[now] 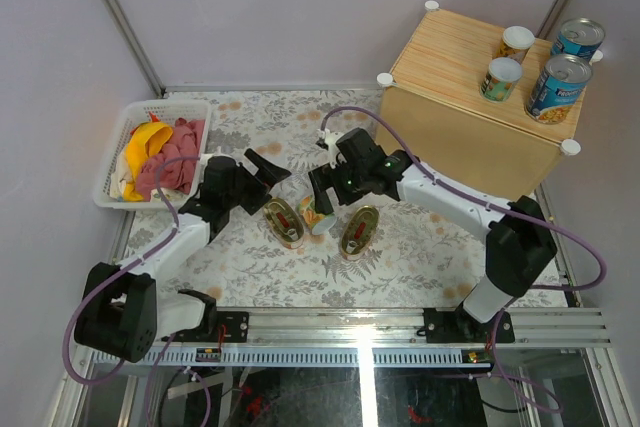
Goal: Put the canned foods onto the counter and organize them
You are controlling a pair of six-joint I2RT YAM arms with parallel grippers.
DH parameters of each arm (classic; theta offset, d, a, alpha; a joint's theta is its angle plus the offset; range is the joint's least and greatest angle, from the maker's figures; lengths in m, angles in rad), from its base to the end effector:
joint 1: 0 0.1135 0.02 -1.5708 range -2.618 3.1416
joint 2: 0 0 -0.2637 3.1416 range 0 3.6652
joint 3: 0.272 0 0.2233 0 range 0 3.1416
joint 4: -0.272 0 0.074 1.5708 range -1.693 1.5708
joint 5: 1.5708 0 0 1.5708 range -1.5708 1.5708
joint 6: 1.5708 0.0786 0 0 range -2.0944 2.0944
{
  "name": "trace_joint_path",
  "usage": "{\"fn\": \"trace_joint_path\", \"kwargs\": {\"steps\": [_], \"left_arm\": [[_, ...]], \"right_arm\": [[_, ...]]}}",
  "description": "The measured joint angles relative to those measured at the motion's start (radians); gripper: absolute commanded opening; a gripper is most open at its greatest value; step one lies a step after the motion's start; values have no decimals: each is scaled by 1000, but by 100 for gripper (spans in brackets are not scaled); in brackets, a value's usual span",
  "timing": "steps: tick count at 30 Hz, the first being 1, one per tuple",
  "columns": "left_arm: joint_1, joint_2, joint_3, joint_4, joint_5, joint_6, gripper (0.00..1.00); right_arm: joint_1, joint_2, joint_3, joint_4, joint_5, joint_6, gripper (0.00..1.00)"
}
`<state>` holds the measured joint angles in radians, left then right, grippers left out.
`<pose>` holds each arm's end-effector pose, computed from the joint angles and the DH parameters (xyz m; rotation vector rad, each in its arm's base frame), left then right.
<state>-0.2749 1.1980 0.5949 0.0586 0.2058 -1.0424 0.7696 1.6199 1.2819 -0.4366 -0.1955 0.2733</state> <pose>0.2500 -0.0872 0.2083 -0.7258 2.1496 -0.9662 0.2506 0.2641 0.2565 -0.6990 2.3480 0.7209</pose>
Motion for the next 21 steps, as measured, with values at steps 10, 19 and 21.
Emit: {"fn": "trace_joint_path", "kwargs": {"steps": [10,19,21], "left_arm": [[37,4,0,-11,59,0,100],[55,30,16,-12,101,-1,100],[58,38,19,-11,109,0,100]], "right_arm": [[3,127,21,14,-18,17,95],[5,183,25,48,-36,19,95],[6,200,28,55,-37,19,95]]}}
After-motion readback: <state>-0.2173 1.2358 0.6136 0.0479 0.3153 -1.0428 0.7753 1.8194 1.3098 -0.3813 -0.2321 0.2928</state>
